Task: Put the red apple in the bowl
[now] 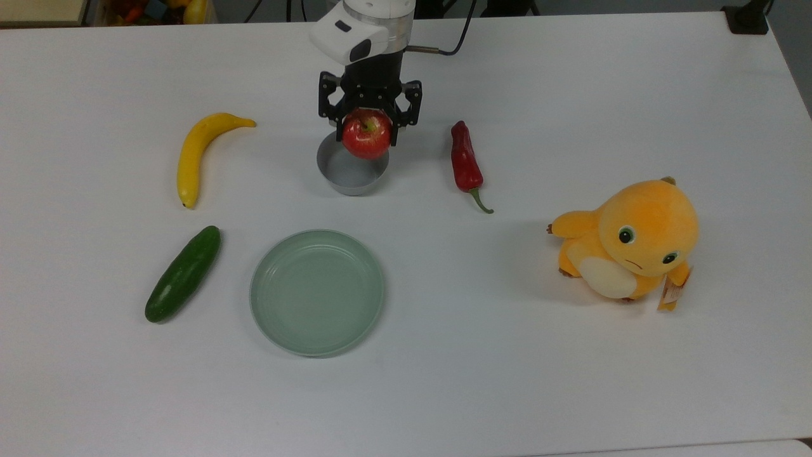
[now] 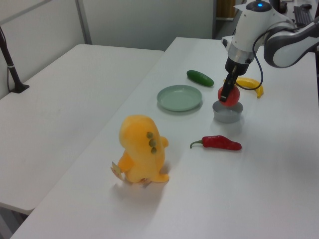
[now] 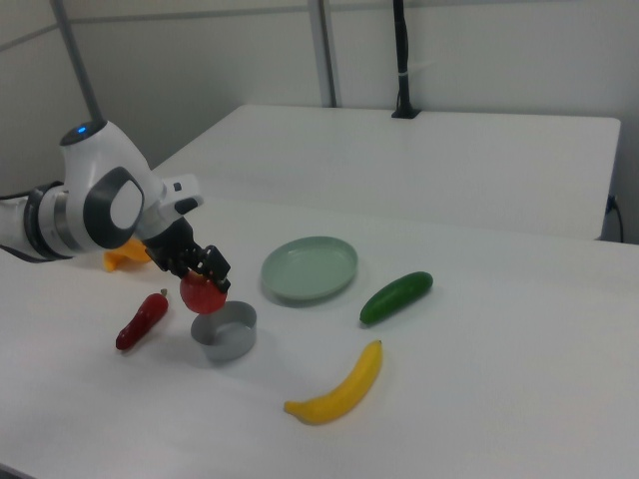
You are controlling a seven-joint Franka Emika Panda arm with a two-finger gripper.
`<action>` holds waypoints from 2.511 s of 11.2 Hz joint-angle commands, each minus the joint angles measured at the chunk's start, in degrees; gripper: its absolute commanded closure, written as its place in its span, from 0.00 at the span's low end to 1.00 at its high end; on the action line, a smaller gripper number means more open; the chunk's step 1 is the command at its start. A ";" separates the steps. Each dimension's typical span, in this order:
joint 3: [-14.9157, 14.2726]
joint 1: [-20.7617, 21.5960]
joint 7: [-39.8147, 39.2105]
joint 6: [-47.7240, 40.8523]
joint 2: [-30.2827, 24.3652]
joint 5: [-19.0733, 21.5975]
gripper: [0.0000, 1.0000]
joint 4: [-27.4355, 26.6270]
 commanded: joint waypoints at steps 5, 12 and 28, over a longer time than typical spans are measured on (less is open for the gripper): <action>0.28 -2.52 -6.14 14.10 4.96 0.61 0.71 -4.30; 0.37 -2.96 -5.80 12.27 4.36 0.61 0.00 -3.78; -0.77 -4.27 0.09 -54.52 -4.78 16.17 0.00 35.78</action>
